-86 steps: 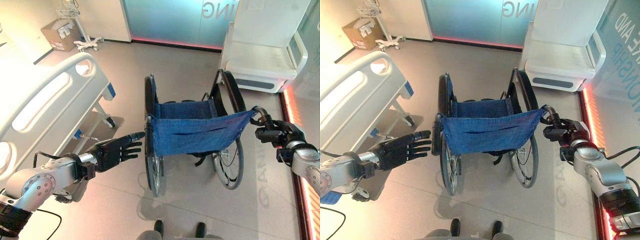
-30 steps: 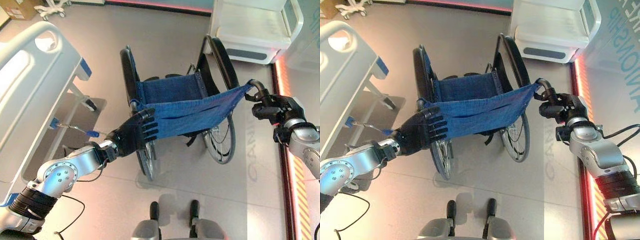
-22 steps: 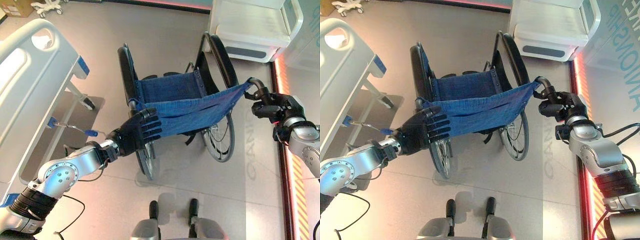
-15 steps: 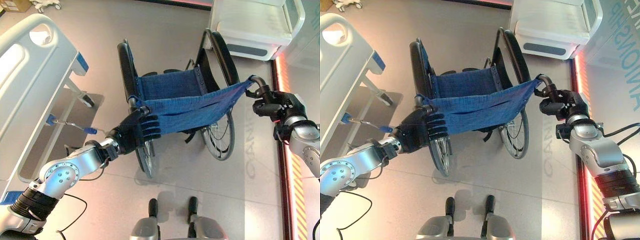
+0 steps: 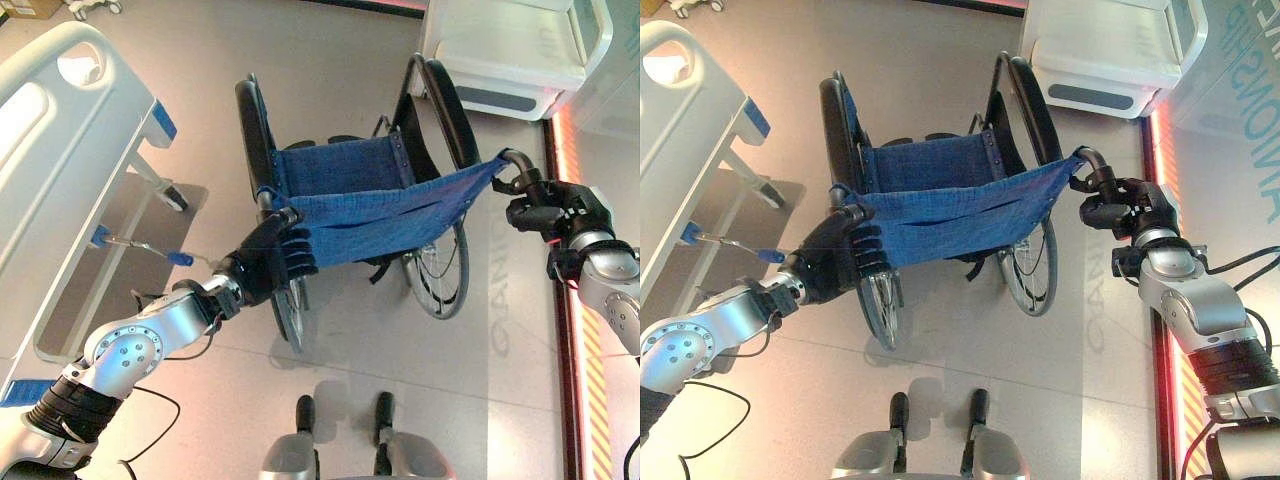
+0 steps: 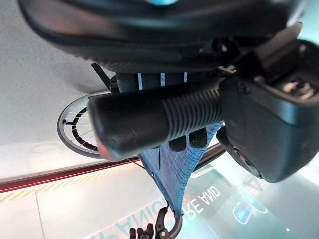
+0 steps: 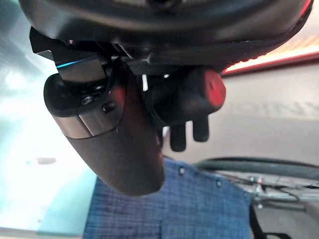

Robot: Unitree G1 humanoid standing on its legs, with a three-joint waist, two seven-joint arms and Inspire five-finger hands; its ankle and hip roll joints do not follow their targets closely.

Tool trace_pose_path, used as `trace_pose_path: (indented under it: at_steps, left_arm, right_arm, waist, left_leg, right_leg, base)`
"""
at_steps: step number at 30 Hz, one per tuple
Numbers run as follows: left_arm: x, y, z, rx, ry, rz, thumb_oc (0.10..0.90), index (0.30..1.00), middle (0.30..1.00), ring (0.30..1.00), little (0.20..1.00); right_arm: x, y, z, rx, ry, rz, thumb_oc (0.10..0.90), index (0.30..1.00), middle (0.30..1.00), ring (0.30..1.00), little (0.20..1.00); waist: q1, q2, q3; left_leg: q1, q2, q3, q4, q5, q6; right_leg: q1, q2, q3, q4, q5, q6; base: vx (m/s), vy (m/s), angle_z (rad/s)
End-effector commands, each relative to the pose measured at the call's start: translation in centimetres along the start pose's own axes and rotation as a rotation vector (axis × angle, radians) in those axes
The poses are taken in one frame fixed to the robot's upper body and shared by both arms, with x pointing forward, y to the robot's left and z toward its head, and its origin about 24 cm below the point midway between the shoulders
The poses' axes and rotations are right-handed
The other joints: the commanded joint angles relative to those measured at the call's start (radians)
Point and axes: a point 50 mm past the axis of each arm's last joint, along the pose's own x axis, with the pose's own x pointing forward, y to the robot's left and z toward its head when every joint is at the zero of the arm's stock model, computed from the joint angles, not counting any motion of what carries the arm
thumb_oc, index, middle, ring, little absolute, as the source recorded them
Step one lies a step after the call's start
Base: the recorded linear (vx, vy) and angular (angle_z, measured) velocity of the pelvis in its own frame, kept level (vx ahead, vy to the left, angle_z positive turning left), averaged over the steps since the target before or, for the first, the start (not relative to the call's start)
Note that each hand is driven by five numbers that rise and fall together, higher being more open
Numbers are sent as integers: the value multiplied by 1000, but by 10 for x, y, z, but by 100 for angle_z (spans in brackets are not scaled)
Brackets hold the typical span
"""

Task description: Push the wheelchair next to the bed

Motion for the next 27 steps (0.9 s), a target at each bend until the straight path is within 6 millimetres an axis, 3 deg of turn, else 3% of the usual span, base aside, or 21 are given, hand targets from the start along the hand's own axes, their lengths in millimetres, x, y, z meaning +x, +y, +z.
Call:
trace_pose_path:
  at_steps: [1,4,7,9,10,13,14,15,17,19,20,21,22,23,27]
  left_arm:
    - [-9,-28,65,6,-377,-118,400,300,300,300,300]
    - [-11,-23,66,-13,-393,-92,400,300,300,300,300]
    - [-15,-16,68,-42,-405,-51,400,300,300,300,300]
    - [-16,-11,69,-70,-411,-28,400,300,300,300,300]
    - [-17,-8,69,-86,-414,-17,400,300,300,300,300]
    - [-18,-4,66,-122,-415,4,400,300,300,300,300]
    - [-18,-3,65,-126,-415,8,400,300,300,300,300]
    - [-20,2,63,-147,-417,29,400,300,300,300,300]
    - [-22,7,59,-160,-410,50,400,300,300,300,300]
    - [-21,13,52,-165,-404,61,400,300,300,300,300]
    - [-21,17,46,-164,-401,69,400,300,300,300,300]
    - [-22,20,42,-166,-401,74,400,300,300,300,300]
    - [-23,22,40,-166,-403,77,400,300,300,300,300]
    - [-26,25,39,-169,-406,83,400,300,300,300,300]
    - [-27,29,39,-169,-399,95,400,300,300,300,300]
  right_arm:
    - [-4,18,12,-24,-98,95,400,300,300,300,300]
    - [-6,20,14,-28,-111,115,400,300,300,300,300]
    - [-7,21,20,-49,-131,143,400,300,300,300,300]
    - [-6,25,24,-54,-147,159,400,300,300,300,300]
    - [-6,29,26,-59,-153,170,400,300,300,300,300]
    - [-7,33,27,-75,-152,188,400,300,300,300,300]
    - [-7,34,27,-78,-151,192,400,300,300,300,300]
    - [-9,36,25,-91,-151,209,400,300,300,300,300]
    - [-9,38,21,-89,-140,222,400,300,300,300,300]
    - [-9,40,16,-83,-128,228,400,300,300,300,300]
    - [-10,40,10,-79,-119,238,400,300,300,300,300]
    - [-11,39,6,-79,-114,245,400,300,300,300,300]
    - [-12,39,4,-78,-113,251,400,300,300,300,300]
    - [-14,37,3,-80,-111,264,400,300,300,300,300]
    - [-16,37,-2,-75,-110,269,400,300,300,300,300]
  waist:
    - [-23,10,-43]
    - [-23,5,-46]
    - [-16,-18,-34]
    - [0,-38,-10]
    - [8,-45,6]
    - [16,-47,16]
    - [19,-44,15]
    - [33,-33,16]
    - [56,-16,10]
    - [79,6,-1]
    - [95,16,-5]
    - [102,16,-7]
    - [110,17,-10]
    - [114,8,-22]
    - [131,-18,-59]
  left_leg:
    - [-55,16,-16,21,49,-21]
    - [-60,29,-14,58,42,-29]
    - [-106,51,-6,243,2,-38]
    - [-177,68,-20,448,36,-46]
    - [-254,63,-47,611,70,-50]
    - [-336,42,-52,740,87,-36]
    - [-341,34,-54,723,88,-34]
    - [-344,6,-53,638,100,-26]
    - [-342,5,-35,453,156,-40]
    - [-351,15,-32,288,227,-66]
    - [-354,14,-46,177,301,-88]
    - [-350,13,-50,147,319,-90]
    - [-352,8,-66,138,320,-89]
    - [-326,-6,-60,118,260,-69]
    - [-320,-51,-51,218,124,-17]
  right_leg:
    - [-22,0,-11,77,1,-19]
    - [-17,6,-18,80,-2,-26]
    - [-20,1,-29,118,-8,-45]
    - [-15,2,-32,152,-17,-65]
    - [-6,11,-26,171,-25,-82]
    - [18,25,-12,195,-46,-100]
    - [23,29,-8,198,-50,-100]
    - [47,43,13,212,-73,-96]
    - [84,71,20,218,-103,-91]
    - [127,100,16,212,-128,-88]
    - [168,115,23,205,-145,-88]
    - [192,118,29,198,-152,-88]
    - [210,117,35,199,-165,-86]
    - [226,104,50,196,-177,-74]
    - [264,57,48,233,-236,-43]
  base:
    - [1,-106,0]
    - [16,-138,-1]
    - [33,-185,0]
    - [70,-218,-13]
    - [95,-153,-32]
    - [147,-31,-32]
    - [286,113,2]
    - [368,159,1]
    - [469,167,0]
    - [510,165,5]
    - [574,202,-2]
    - [548,209,-14]
    - [488,229,-49]
    - [389,205,-60]
    - [438,217,-76]
